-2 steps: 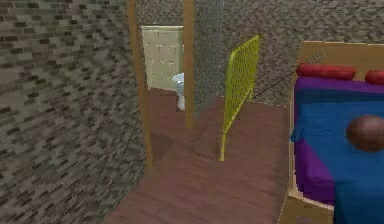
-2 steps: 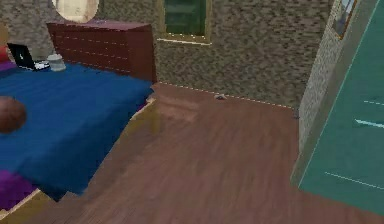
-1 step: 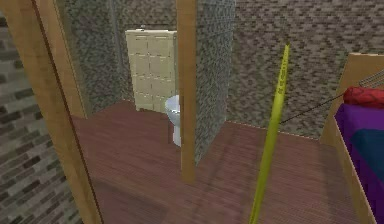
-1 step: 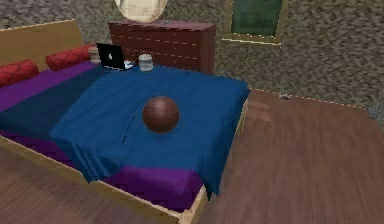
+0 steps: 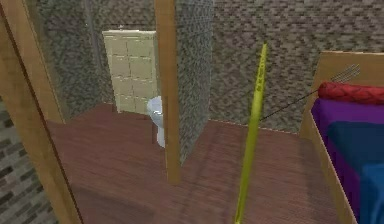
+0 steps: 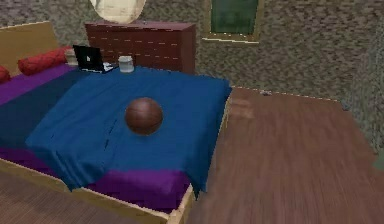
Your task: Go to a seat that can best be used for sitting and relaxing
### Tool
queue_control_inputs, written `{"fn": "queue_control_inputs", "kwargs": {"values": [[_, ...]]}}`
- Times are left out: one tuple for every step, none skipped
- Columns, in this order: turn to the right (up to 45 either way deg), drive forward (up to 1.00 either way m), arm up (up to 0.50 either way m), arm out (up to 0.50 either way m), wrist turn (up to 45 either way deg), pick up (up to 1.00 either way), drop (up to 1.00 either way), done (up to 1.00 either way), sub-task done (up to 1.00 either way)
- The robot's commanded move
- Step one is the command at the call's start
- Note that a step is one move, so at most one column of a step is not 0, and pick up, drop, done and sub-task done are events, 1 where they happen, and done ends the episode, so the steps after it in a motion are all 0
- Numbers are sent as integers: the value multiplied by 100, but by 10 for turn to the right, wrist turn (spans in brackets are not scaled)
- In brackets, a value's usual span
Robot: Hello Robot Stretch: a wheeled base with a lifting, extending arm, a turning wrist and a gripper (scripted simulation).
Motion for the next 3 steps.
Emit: {"fn": "queue_control_inputs", "kwargs": {"values": [[0, 60, 0, 0, 0, 0, 0, 0, 0], [-210, 0, 0, 0, 0, 0, 0, 0, 0], [0, 40, 0, 0, 0, 0, 0, 0, 0]]}}
